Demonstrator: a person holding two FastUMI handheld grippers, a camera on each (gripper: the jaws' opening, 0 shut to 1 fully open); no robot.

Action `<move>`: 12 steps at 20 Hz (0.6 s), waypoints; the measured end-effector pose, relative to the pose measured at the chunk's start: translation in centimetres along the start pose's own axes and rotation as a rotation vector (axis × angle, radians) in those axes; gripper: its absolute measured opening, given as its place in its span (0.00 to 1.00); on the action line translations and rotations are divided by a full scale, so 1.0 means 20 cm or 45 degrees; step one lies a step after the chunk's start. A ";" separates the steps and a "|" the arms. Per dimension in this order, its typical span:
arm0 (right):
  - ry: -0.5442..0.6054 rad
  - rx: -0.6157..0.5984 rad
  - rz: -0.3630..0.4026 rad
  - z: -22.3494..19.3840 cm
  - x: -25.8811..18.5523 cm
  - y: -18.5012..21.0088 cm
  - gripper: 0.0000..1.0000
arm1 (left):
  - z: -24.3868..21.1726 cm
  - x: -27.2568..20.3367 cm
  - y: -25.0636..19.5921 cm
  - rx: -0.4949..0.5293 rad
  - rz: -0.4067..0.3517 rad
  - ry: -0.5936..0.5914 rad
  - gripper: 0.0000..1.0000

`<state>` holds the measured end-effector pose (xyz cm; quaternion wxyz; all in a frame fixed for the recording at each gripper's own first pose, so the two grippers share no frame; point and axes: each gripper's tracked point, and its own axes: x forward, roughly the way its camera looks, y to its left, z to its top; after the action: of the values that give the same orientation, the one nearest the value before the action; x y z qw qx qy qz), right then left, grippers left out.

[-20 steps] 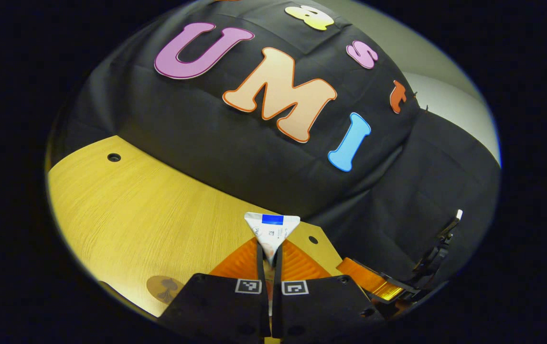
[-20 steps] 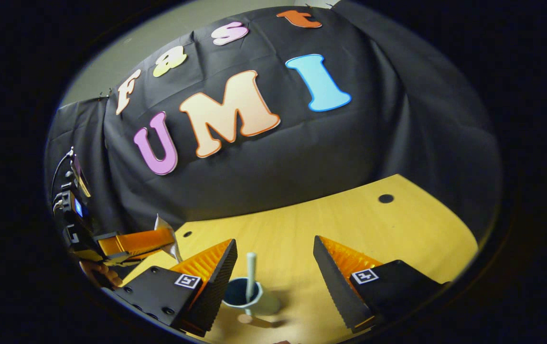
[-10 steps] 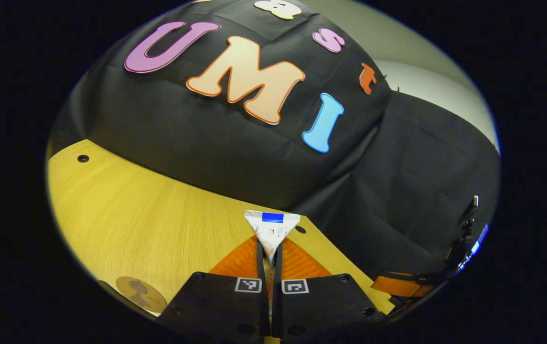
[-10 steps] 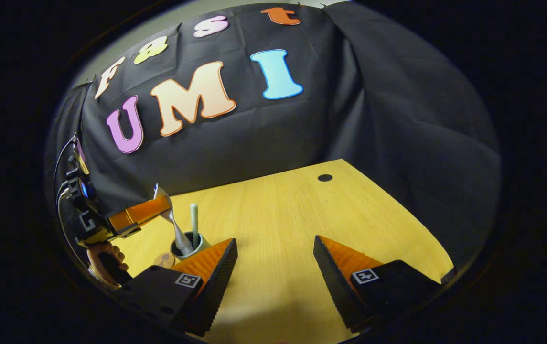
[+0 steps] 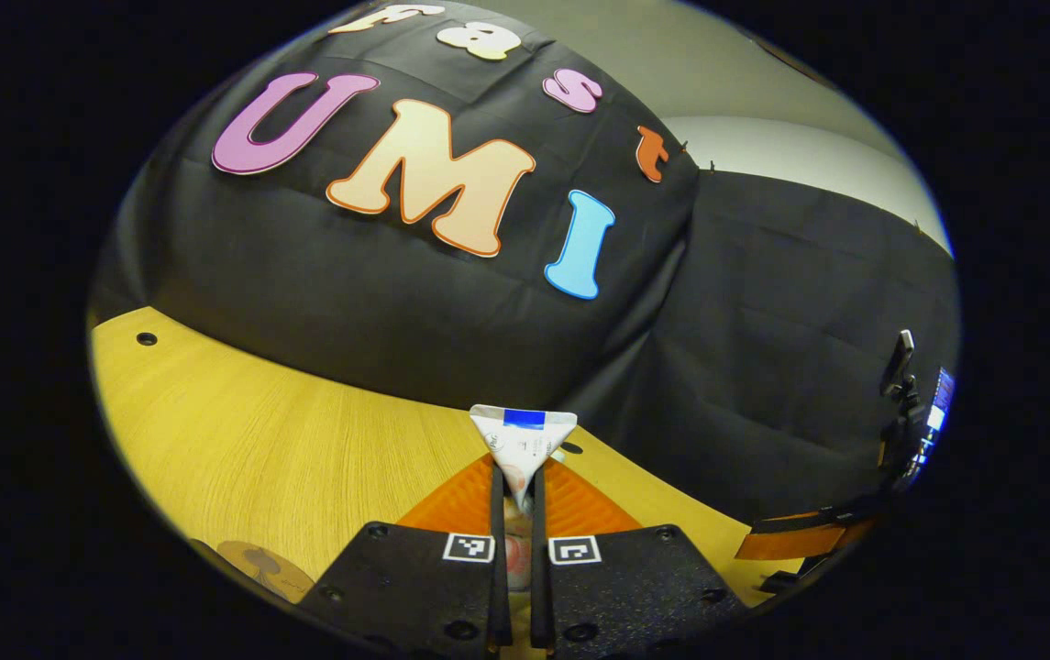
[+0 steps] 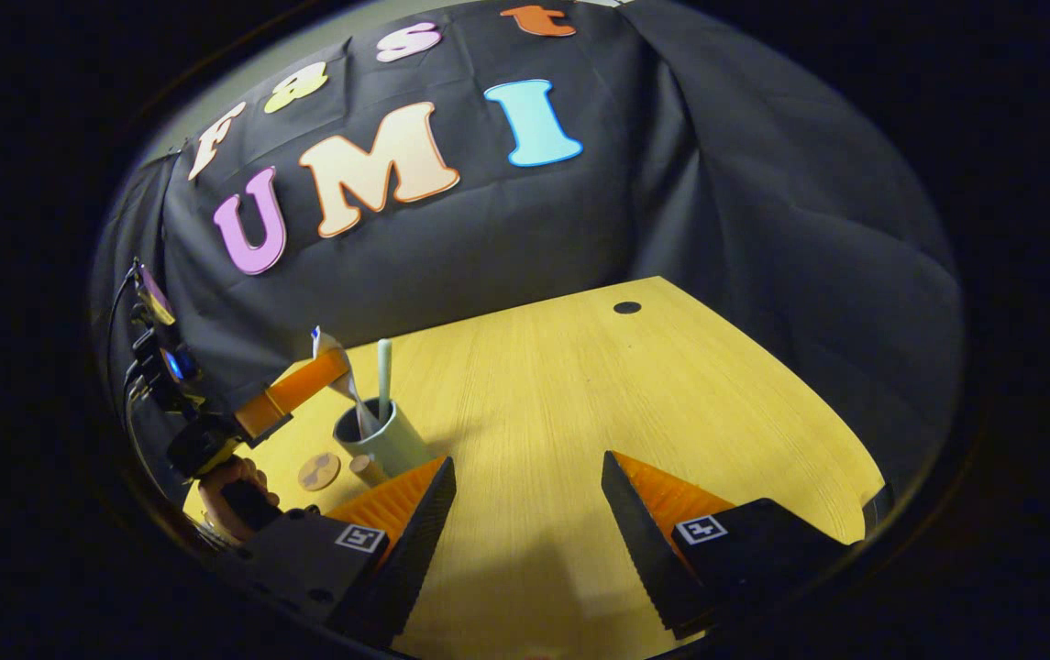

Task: Put the toothbrush and toothpaste on the desktop into the cup, then pick up the cup and place it on the coaster on the desktop.

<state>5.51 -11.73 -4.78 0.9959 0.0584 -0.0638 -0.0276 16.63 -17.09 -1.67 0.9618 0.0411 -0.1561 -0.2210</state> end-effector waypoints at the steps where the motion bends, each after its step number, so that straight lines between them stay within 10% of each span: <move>1: 0.002 -0.021 0.013 -0.01 0.00 0.02 0.98 | 0.01 -0.02 -0.01 -0.008 -0.016 -0.019 0.09; 3: 0.017 -0.037 0.040 -0.05 0.01 0.06 0.99 | -0.01 -0.05 -0.01 -0.029 -0.029 -0.014 0.16; 6: 0.033 -0.041 0.076 -0.06 0.01 0.13 0.99 | 0.02 -0.14 -0.01 -0.025 -0.022 -0.028 0.60; 12: 0.094 -0.079 0.182 -0.01 0.02 0.36 0.98 | 0.23 -0.30 0.18 0.039 0.137 -0.056 0.91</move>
<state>6.25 -4.57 -4.05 0.9983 0.0238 -0.0301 0.0437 11.41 -11.31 1.59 0.9679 0.0423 -0.1827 -0.1673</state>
